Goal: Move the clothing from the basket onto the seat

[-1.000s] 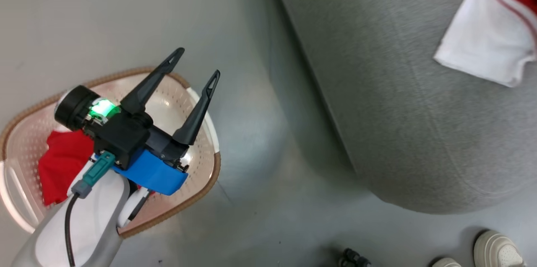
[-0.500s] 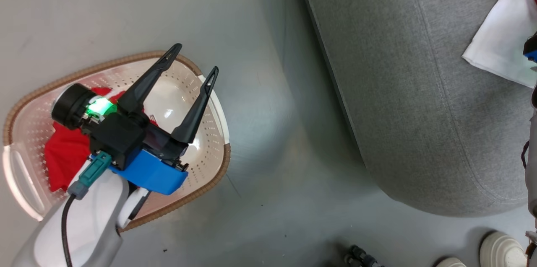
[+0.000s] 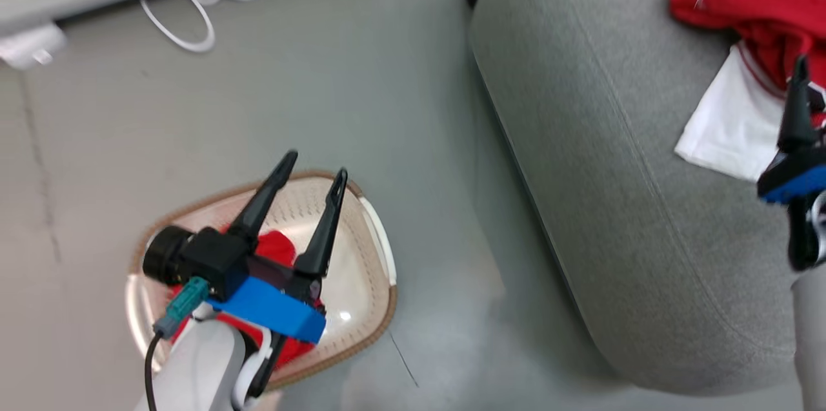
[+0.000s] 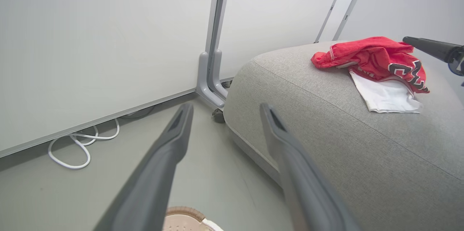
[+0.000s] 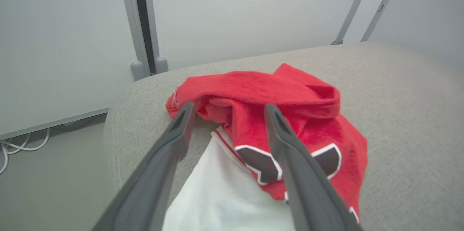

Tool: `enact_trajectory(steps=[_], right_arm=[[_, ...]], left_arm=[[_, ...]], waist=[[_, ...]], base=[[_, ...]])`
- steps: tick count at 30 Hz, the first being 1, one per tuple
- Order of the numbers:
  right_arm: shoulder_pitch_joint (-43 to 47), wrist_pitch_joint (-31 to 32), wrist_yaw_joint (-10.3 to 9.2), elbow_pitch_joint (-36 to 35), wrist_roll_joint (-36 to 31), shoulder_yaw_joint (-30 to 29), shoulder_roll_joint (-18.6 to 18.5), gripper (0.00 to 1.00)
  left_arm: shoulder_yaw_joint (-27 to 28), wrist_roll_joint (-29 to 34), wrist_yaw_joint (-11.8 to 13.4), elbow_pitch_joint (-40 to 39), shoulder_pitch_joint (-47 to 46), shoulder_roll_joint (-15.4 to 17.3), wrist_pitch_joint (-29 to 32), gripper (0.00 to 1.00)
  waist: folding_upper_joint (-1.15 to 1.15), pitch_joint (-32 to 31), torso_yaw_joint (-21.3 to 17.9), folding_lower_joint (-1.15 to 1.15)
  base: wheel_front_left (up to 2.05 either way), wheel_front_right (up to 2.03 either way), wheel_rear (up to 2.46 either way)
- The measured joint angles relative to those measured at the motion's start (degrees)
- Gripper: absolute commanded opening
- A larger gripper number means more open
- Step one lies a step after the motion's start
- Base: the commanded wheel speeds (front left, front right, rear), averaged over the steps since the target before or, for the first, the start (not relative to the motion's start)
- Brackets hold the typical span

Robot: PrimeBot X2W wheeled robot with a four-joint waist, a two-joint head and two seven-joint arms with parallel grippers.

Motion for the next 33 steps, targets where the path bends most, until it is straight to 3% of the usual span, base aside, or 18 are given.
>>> enact_trajectory(steps=[10, 20, 33], right_arm=[[17.2, 2.5, 0.0, -15.7, 1.2, 7.3, 4.8, 1.0], [29.3, 6.7, 0.0, -30.0, -1.2, 12.1, 8.5, 1.0], [35.0, 8.7, 0.0, -34.8, 1.1, 17.9, 9.7, 1.0]], left_arm=[[7.0, 0.0, 0.0, 3.2, 8.4, -3.9, 0.0, 1.0], [14.8, 1.4, 0.0, 4.0, 14.2, -5.4, 0.0, 1.0], [19.5, 2.3, 0.0, 4.4, 16.8, -5.7, 0.0, 1.0]], waist=[[0.0, -12.5, 6.0, -0.01], [0.0, -19.7, 13.1, -0.02], [0.0, -22.1, 17.8, 0.0]], base=[[0.0, 0.0, 0.0], [0.0, 0.0, 0.0], [0.0, 0.0, 0.0]])
